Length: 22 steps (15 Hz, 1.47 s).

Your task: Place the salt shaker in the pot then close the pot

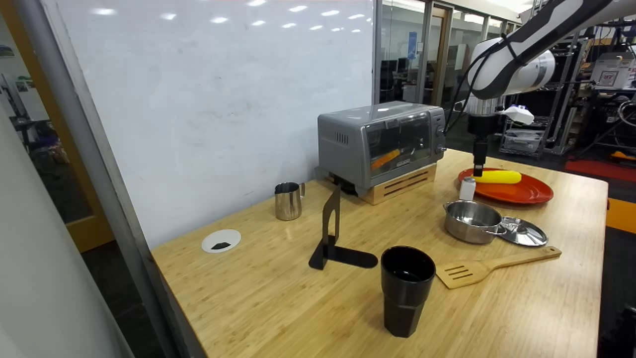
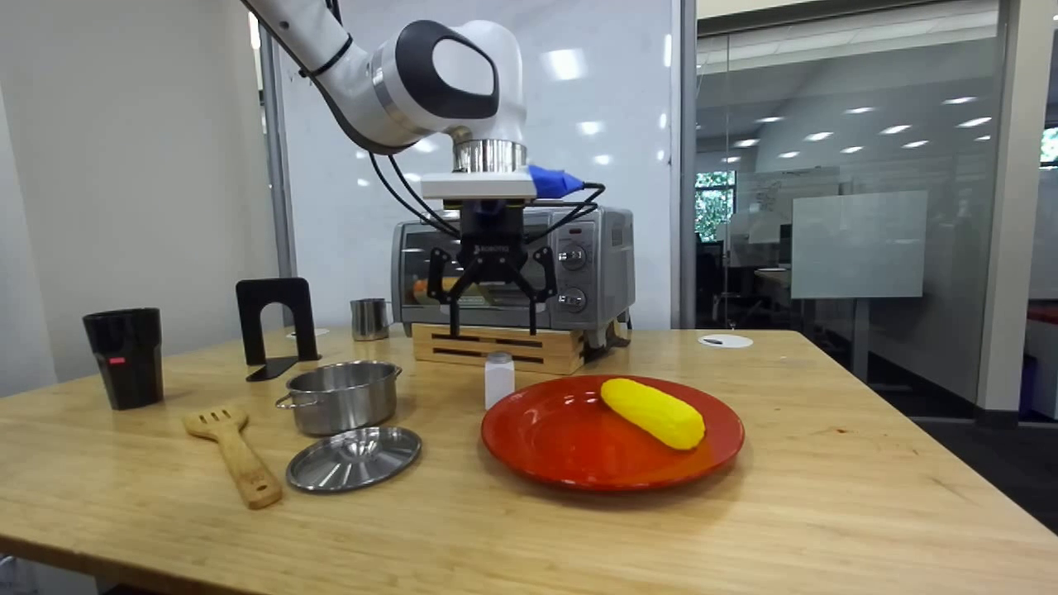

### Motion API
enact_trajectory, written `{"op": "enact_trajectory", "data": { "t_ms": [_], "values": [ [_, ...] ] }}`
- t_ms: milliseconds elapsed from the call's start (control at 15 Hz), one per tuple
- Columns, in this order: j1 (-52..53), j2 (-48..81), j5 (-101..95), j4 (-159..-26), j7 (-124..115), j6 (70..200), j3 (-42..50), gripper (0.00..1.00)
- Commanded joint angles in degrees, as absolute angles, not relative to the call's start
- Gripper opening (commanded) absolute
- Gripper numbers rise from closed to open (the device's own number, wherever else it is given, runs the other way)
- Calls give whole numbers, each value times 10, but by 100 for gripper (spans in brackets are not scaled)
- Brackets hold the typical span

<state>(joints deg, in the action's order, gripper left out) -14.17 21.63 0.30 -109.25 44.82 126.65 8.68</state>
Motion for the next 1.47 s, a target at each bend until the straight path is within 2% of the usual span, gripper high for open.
{"op": "enact_trajectory", "data": {
  "t_ms": [0, 600, 1200, 1267, 1400],
  "values": [
    [-158, 220, 3, -1112, 477, 1305, 70, 100],
    [-167, 237, 15, -1149, 479, 1423, 58, 100],
    [-176, 230, 21, -1148, 477, 1401, 45, 100],
    [-177, 230, 24, -1147, 476, 1399, 45, 75],
    [-179, 231, 27, -1144, 478, 1395, 45, 66]
  ]
}}
